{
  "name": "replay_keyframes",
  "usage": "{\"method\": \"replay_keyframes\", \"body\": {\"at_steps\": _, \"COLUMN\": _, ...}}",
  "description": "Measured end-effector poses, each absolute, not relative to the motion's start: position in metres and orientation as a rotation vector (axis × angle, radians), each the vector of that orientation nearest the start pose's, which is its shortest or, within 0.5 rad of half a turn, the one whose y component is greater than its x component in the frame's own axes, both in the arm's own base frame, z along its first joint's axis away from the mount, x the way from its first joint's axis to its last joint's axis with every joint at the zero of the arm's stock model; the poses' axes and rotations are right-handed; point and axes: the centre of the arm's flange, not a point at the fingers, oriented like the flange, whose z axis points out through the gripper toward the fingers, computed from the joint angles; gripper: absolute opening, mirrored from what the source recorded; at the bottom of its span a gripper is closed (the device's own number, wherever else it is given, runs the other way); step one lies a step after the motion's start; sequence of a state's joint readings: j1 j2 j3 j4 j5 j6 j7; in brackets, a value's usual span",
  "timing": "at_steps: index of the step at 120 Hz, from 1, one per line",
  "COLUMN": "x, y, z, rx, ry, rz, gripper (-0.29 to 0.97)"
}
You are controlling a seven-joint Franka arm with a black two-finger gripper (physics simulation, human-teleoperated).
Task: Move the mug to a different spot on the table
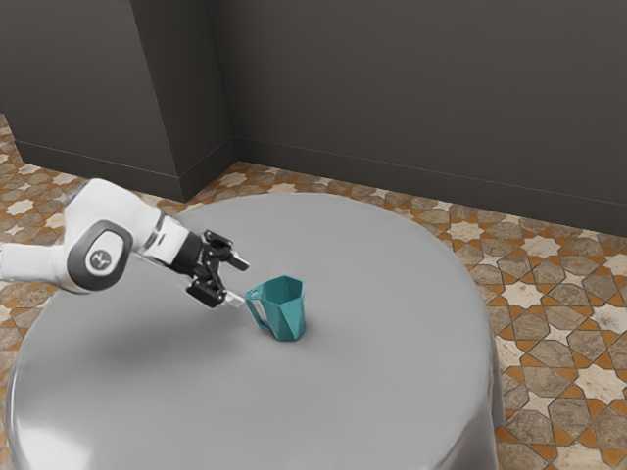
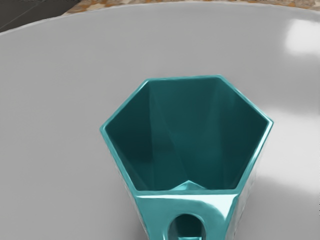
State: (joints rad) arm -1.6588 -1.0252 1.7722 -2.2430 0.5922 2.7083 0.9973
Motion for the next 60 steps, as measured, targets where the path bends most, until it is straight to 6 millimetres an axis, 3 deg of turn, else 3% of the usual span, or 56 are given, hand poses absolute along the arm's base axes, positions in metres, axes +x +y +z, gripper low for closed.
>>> {"method": "replay_keyframes", "body": {"at_steps": 28, "x": 0.568, "y": 0.06, "z": 0.289, "rx": -2.646, "ry": 1.811, "rz": -1.269, "gripper": 0.66}}
{"method": "replay_keyframes", "body": {"at_steps": 60, "x": 0.578, "y": 0.066, "z": 0.262, "rx": -2.629, "ry": 1.834, "rz": -1.285, "gripper": 0.61}}
